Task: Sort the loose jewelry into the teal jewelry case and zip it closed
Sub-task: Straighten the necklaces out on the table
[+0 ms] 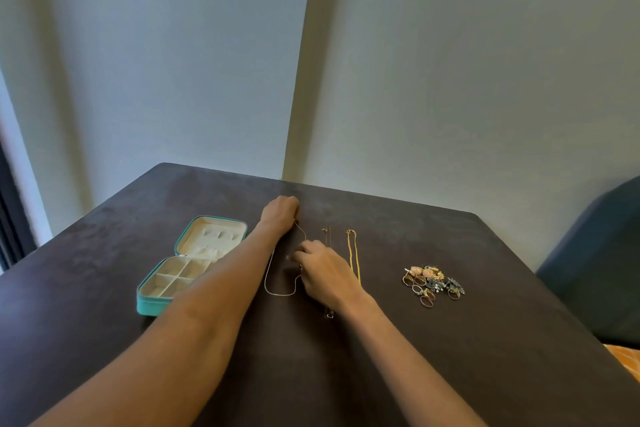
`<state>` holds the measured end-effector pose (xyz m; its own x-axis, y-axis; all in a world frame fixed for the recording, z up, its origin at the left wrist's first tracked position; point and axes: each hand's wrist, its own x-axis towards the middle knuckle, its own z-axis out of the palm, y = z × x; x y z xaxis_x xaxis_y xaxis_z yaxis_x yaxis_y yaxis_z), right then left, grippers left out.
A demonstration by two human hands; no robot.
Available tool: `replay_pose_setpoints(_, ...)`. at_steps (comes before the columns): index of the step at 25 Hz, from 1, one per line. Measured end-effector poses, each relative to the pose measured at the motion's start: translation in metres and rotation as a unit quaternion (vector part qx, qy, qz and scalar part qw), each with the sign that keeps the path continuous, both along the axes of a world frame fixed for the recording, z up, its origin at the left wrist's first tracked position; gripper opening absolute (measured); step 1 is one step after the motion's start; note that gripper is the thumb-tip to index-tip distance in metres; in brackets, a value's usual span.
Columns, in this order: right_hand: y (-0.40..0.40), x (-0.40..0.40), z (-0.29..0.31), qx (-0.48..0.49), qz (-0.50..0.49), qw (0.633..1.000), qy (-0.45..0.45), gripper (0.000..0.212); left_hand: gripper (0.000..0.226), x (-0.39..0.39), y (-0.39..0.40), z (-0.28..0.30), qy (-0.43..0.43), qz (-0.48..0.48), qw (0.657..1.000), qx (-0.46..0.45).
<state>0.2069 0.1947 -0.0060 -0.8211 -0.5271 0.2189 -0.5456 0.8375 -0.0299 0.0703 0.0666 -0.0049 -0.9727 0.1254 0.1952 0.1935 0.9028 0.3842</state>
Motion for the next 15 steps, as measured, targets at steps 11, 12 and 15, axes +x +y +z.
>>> replay_pose_setpoints(11, 0.004, -0.005, 0.000, -0.008, -0.014, 0.997, -0.071, 0.040, 0.033, 0.021, -0.038, 0.031, -0.111, -0.144, 0.978, -0.104)
replay_pose_setpoints(12, 0.004, -0.003, 0.002, -0.006, -0.017, 0.997, -0.071, 0.040, 0.032, 0.025, -0.038, 0.033, -0.095, -0.138, 0.974, -0.150)
replay_pose_setpoints(15, 0.006, 0.002, 0.006, 0.003, -0.023, 0.997, -0.076, 0.040, 0.027, 0.029, -0.033, 0.040, -0.041, -0.112, 0.945, -0.304)
